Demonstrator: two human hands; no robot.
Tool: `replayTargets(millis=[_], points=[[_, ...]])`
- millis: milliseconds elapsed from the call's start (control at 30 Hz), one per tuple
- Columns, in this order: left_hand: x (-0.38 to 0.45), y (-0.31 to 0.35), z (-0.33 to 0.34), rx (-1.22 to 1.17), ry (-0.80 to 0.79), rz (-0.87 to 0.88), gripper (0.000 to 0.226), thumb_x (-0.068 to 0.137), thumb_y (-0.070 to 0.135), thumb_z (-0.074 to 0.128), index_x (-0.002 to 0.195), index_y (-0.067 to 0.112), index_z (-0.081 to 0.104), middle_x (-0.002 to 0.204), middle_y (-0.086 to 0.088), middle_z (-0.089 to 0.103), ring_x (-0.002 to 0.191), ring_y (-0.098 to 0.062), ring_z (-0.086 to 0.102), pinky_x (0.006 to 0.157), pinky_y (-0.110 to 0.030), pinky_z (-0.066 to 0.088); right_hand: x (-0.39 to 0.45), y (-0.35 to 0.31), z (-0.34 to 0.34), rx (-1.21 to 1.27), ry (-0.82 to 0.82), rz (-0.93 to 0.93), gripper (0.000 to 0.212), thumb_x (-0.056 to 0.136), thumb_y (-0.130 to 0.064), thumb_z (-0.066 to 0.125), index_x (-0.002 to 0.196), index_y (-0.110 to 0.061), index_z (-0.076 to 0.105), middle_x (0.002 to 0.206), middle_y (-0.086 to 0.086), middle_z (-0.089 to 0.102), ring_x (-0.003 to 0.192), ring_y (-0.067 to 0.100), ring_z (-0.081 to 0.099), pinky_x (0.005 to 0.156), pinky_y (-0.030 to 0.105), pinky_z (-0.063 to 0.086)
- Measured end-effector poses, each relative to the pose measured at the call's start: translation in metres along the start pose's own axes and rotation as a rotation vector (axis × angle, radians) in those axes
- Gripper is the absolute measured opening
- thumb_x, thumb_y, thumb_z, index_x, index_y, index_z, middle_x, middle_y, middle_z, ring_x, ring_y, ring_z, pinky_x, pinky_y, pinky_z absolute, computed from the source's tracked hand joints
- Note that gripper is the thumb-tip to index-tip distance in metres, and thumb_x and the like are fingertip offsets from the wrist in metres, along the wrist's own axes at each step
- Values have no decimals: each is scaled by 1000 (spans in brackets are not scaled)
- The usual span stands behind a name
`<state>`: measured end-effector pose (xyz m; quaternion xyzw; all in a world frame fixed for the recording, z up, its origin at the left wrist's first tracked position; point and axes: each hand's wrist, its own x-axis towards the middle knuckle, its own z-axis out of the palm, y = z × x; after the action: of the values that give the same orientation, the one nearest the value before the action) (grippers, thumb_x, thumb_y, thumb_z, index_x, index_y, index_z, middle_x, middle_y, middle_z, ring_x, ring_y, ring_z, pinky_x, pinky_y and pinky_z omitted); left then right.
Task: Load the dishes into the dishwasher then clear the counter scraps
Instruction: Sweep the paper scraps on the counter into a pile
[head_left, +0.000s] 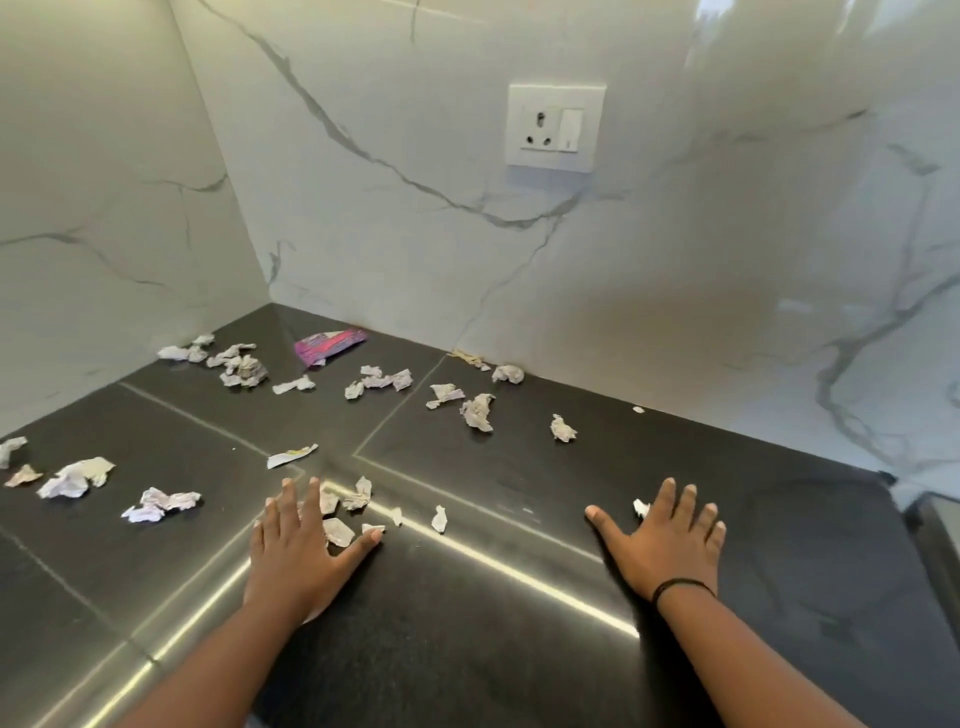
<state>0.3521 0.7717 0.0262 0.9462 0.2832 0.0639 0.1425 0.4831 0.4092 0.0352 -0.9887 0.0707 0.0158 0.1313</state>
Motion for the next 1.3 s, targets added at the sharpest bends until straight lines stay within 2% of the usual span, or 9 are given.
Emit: replayTargets(millis=[200, 500, 700, 900, 967, 1033, 1133, 1200, 1300], points=[[17, -4, 5, 92, -63, 37, 113, 63, 95, 19, 152, 30, -5, 160, 2, -13, 147, -17, -11, 118, -46, -4, 90, -23, 2, 14, 20, -36, 120, 66, -93, 26, 153, -13, 5, 159, 15, 6, 146, 38, 5, 119, 47, 6], [32, -2, 2, 169, -128, 103, 115, 59, 98, 7, 152, 31, -3, 159, 10, -9, 145, -10, -13, 116, -48, -9, 165, -38, 2, 4, -18, -335, 119, 66, -91, 36, 152, -12, 13, 157, 14, 20, 145, 32, 16, 119, 45, 16], [30, 2, -4, 238, -161, 154, 110, 60, 96, 1, 149, 34, -15, 156, 12, -17, 144, -9, -18, 114, -50, -17, 167, -48, -1, 313, -99, -383, 117, 57, -95, 42, 141, -14, 34, 144, 12, 42, 131, 29, 39, 107, 46, 36], [38, 5, -8, 313, -231, 404, 101, 67, 93, -1, 147, 34, -20, 157, 6, -22, 141, -10, -29, 114, -45, -20, 120, -118, 23, 660, -314, -626, 109, 55, -78, 67, 144, -30, 29, 146, 2, 38, 131, 14, 41, 109, 36, 36], [40, 5, -8, 284, -235, 426, 100, 70, 92, 4, 148, 33, -17, 157, 6, -22, 141, -10, -29, 115, -44, -18, 124, -142, 27, 948, -303, -525, 97, 58, -67, 71, 139, -25, 36, 139, 6, 45, 126, 18, 47, 102, 30, 42], [40, 4, -8, 254, -234, 433, 100, 73, 91, 9, 149, 32, -16, 156, 7, -24, 141, -8, -28, 115, -43, -17, 141, -159, 27, 1122, -233, -396, 93, 59, -70, 63, 133, -18, 42, 132, 10, 49, 121, 20, 51, 94, 22, 44], [40, 3, -8, 218, -227, 437, 99, 75, 90, 15, 149, 32, -16, 156, 9, -25, 141, -6, -28, 115, -41, -18, 172, -174, 23, 783, -180, -514, 72, 70, -75, 57, 122, -25, 52, 127, 4, 50, 118, 18, 51, 96, 28, 42], [40, 2, -7, 200, -225, 436, 100, 76, 89, 18, 150, 31, -15, 156, 10, -25, 141, -6, -27, 116, -41, -17, 190, -187, 19, 506, -163, -685, 54, 83, -64, 56, 121, -25, 56, 127, 4, 51, 117, 20, 50, 95, 30, 38], [41, 0, -6, 184, -226, 422, 99, 76, 89, 17, 150, 31, -15, 157, 10, -23, 141, -4, -26, 117, -42, -13, 213, -222, 17, 284, -229, -879, 47, 90, -56, 52, 125, -25, 59, 128, 5, 54, 118, 21, 50, 92, 28, 36]])
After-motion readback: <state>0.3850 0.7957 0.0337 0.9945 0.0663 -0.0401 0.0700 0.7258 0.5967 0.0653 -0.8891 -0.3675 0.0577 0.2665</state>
